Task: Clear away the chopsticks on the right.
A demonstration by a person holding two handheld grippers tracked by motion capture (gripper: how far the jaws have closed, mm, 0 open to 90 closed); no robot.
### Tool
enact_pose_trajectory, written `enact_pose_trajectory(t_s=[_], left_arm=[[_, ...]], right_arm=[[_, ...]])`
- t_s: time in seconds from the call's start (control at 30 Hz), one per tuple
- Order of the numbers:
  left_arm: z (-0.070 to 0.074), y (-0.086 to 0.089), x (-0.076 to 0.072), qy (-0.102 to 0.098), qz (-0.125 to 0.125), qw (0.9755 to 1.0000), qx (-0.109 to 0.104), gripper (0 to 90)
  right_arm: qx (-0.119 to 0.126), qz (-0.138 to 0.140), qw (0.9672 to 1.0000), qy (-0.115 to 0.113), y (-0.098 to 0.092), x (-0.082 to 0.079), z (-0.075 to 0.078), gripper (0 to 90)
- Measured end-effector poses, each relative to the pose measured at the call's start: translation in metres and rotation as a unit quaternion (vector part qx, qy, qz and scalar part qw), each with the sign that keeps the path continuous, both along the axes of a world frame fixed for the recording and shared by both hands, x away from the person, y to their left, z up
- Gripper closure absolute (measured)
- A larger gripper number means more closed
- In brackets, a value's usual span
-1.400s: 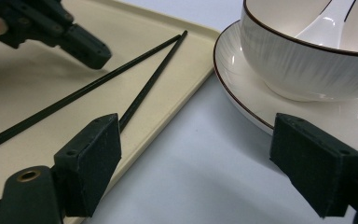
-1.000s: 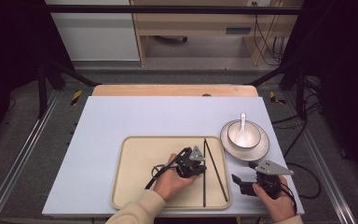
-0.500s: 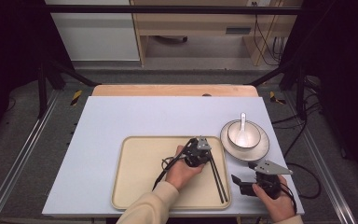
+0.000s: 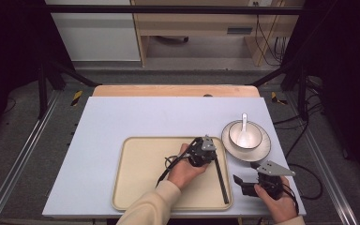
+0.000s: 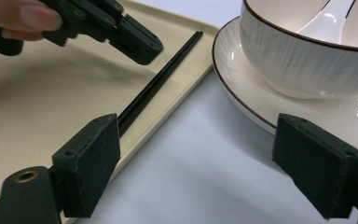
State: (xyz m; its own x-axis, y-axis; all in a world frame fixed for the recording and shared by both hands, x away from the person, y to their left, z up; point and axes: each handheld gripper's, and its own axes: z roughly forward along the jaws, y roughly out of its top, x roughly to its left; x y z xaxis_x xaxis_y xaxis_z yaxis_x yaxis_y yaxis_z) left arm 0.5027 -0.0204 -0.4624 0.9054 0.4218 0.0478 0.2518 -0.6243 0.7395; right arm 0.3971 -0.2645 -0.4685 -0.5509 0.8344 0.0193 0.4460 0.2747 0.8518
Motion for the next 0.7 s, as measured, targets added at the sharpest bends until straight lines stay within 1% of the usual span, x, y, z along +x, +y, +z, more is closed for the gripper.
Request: enact_pose_trajectory(t_s=[0.03,0.1,0.17,0.2,0.27,0.33,0.37,0.43,0.47,0.53,0.63,0.7], left_arm=[[0.001,0.002,-0.001,0.001,0.003,1.0,-0.006,88.4],[0.004,0.011,-0.003,-0.007,-0.001,1.0,-0.005,87.3],[0.008,0.021,-0.008,-0.018,0.002,0.9997,-0.018,85.1],[0.01,0.026,-0.011,-0.024,0.007,0.9993,-0.029,82.0],[0.014,0.036,-0.016,-0.036,0.015,0.9985,-0.037,72.8],[0.016,0.049,-0.022,-0.038,0.025,0.9978,-0.049,62.6],[0.016,0.054,-0.024,-0.038,0.027,0.9976,-0.051,57.6],[0.017,0.069,-0.028,-0.039,0.041,0.9967,-0.057,49.0],[0.017,0.077,-0.031,-0.04,0.048,0.9962,-0.061,46.5],[0.018,0.094,-0.035,-0.044,0.061,0.9943,-0.076,40.8],[0.02,0.119,-0.043,-0.052,0.072,0.9922,-0.088,31.8],[0.022,0.135,-0.046,-0.055,0.079,0.9911,-0.092,27.6]], right_arm=[[0.001,-0.001,1.0,-0.002,0.0,0.0,0.0,13.3],[-0.001,-0.007,0.9999,-0.01,-0.001,0.0,0.001,11.7],[-0.001,-0.015,0.9998,-0.015,-0.002,-0.001,0.001,11.0],[-0.004,-0.016,0.9997,-0.02,-0.003,0.0,0.002,10.8],[-0.002,-0.022,0.9995,-0.023,-0.004,-0.001,0.002,10.8],[-0.001,-0.026,0.9993,-0.028,-0.006,0.0,0.003,10.8],[0.002,-0.026,0.9992,-0.03,-0.007,0.0,0.003,10.7],[0.002,-0.028,0.999,-0.035,-0.007,-0.001,0.004,10.5],[0.005,-0.027,0.999,-0.036,-0.007,-0.001,0.004,10.3],[0.004,-0.025,0.9989,-0.04,-0.007,-0.001,0.004,10.1],[0.003,-0.022,0.9987,-0.045,-0.006,-0.001,0.004,9.9],[0.002,-0.023,0.9986,-0.048,-0.006,-0.001,0.004,9.9]])
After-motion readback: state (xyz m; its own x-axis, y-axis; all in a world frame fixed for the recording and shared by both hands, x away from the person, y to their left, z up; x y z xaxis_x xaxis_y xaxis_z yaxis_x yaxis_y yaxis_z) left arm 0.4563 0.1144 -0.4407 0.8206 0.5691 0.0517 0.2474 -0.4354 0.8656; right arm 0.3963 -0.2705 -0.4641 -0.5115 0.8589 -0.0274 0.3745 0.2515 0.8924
